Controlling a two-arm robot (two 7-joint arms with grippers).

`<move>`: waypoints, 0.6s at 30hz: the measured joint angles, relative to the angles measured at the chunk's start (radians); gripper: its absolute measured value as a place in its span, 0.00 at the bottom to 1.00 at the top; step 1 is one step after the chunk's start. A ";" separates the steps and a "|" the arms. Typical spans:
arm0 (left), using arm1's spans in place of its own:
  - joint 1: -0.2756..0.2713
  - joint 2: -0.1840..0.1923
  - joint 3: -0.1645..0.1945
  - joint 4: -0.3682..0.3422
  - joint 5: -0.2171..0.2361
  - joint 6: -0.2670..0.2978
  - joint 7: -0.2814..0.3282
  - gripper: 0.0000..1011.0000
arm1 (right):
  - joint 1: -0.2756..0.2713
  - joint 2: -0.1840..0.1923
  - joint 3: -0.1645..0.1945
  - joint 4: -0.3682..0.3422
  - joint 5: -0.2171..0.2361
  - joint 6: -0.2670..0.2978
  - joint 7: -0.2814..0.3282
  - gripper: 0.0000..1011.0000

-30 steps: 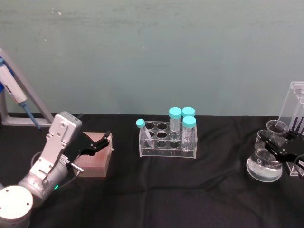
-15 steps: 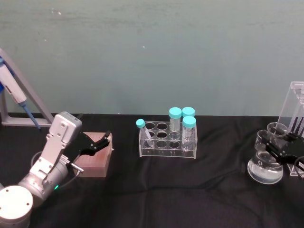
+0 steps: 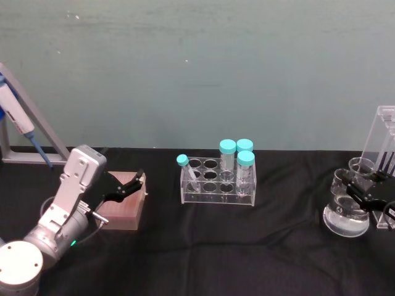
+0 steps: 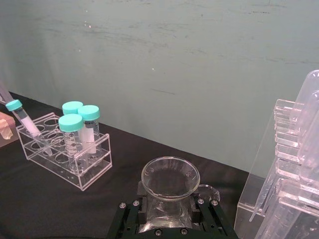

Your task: Place the experimental apparatus aside using one hand.

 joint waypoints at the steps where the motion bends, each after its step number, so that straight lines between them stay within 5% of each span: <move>1: 0.000 0.000 0.000 0.000 0.000 0.000 0.000 0.99 | 0.001 -0.001 0.001 0.002 -0.001 0.000 -0.001 0.46; 18: 0.000 0.000 0.000 0.000 0.000 0.000 0.000 0.99 | 0.027 -0.016 -0.002 0.039 -0.006 0.000 0.007 0.46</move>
